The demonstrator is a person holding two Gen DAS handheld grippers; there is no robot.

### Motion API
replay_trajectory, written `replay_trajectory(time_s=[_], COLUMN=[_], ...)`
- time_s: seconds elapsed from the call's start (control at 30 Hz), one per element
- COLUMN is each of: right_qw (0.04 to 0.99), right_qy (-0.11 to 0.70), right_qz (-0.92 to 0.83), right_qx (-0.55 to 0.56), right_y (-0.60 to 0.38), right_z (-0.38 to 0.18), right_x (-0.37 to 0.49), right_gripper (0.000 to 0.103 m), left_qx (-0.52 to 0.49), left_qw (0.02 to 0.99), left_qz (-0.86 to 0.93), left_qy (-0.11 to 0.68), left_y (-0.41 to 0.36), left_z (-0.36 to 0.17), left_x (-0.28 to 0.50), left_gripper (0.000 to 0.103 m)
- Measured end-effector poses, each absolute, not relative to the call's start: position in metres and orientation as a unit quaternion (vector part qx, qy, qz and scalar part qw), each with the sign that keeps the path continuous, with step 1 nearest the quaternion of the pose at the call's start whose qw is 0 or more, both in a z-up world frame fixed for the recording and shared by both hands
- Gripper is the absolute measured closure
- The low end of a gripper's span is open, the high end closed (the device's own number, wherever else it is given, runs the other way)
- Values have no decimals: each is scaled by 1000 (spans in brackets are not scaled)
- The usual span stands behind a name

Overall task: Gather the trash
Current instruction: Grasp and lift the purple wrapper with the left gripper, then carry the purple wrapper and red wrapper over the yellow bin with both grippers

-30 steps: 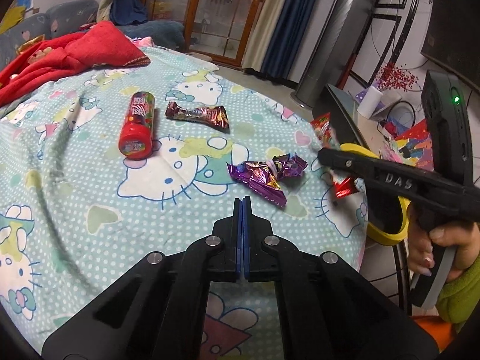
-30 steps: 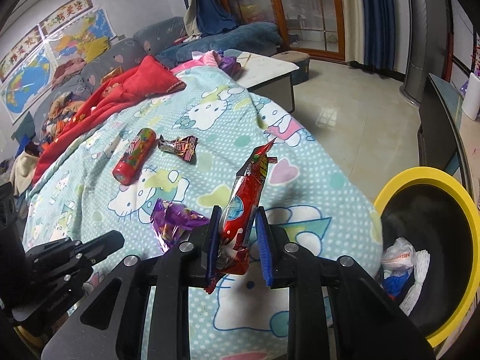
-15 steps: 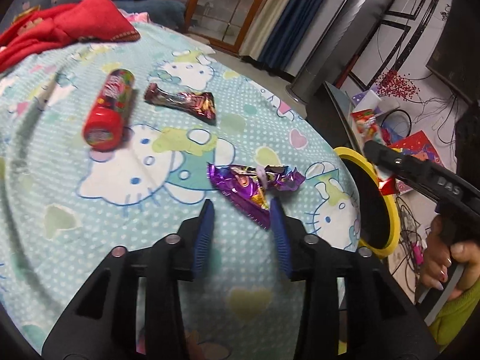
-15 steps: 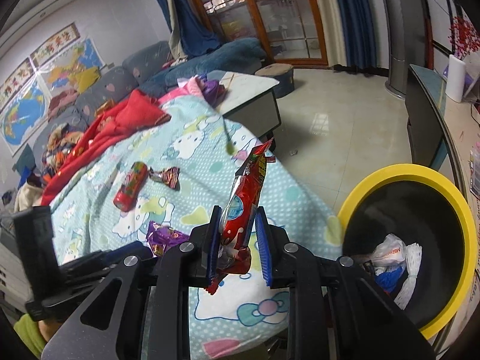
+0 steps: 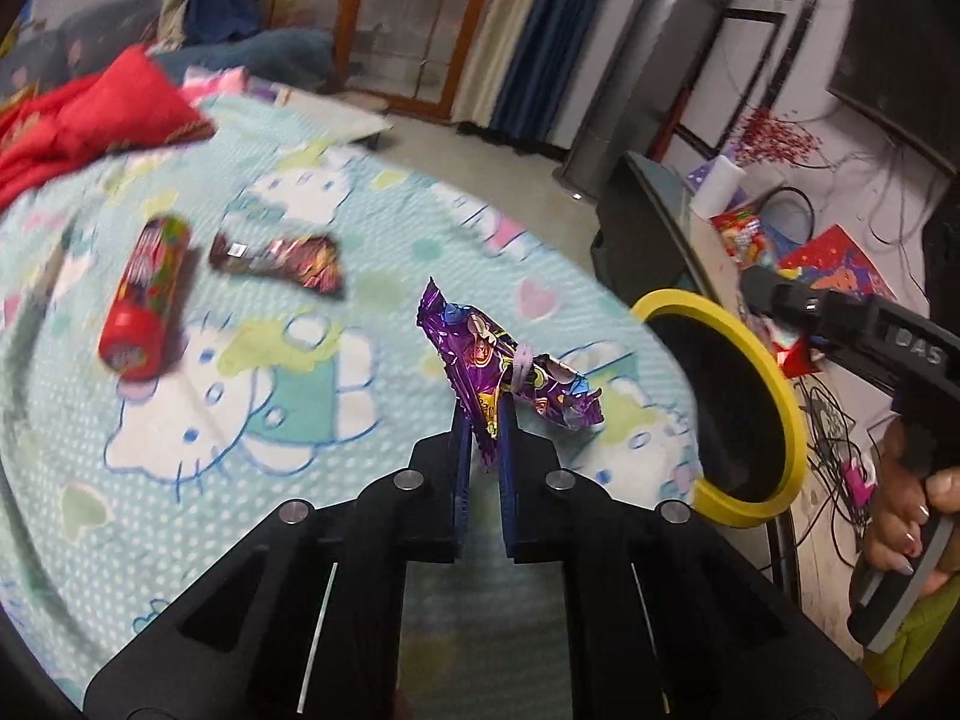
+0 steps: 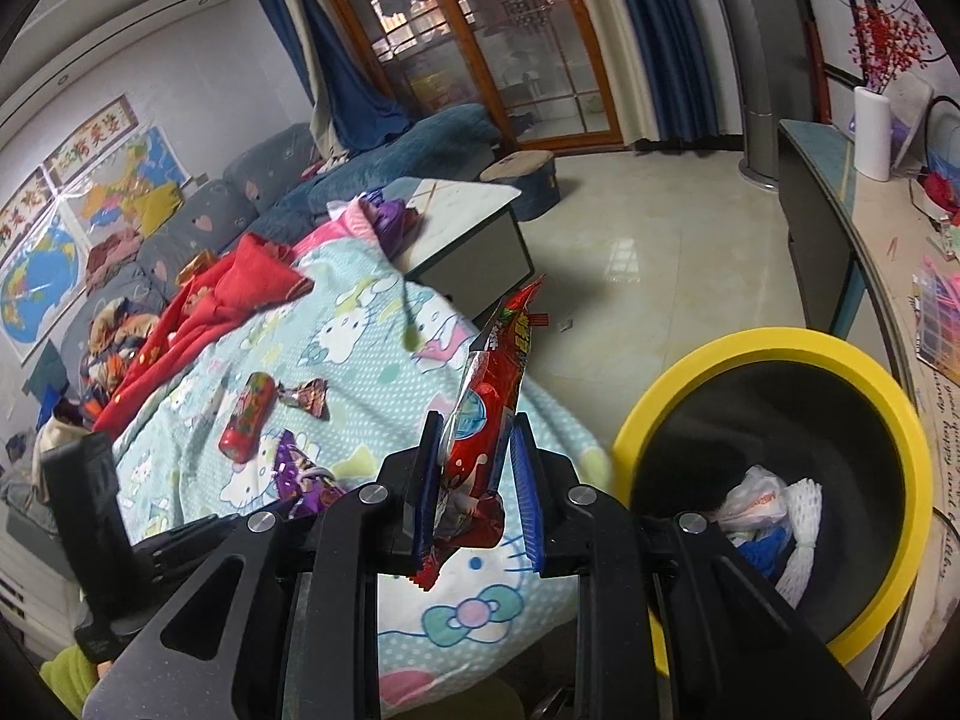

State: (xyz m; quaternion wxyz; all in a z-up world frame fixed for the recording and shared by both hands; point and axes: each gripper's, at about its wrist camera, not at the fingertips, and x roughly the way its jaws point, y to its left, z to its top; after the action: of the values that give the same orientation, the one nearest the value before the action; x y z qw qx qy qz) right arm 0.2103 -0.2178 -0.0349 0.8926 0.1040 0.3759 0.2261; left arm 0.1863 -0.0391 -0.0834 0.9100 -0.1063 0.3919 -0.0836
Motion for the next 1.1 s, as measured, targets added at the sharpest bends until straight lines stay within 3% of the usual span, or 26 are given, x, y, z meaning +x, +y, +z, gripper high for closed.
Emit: replay_trajectory(time_s=[0.43, 1.1], right_qw=[901, 901], right_qy=[364, 368], right_qz=[183, 129], right_qx=[148, 188], right_y=[-269, -331], right_z=[-34, -48], right_x=[213, 218], right_gripper=[81, 81], left_qx=[-48, 12], left_qw=[920, 904], left_qz=[-143, -216], left_qy=[362, 369], left_y=[-100, -175], left_z=[-54, -63], left_x=[186, 188], left_gripper=[99, 99])
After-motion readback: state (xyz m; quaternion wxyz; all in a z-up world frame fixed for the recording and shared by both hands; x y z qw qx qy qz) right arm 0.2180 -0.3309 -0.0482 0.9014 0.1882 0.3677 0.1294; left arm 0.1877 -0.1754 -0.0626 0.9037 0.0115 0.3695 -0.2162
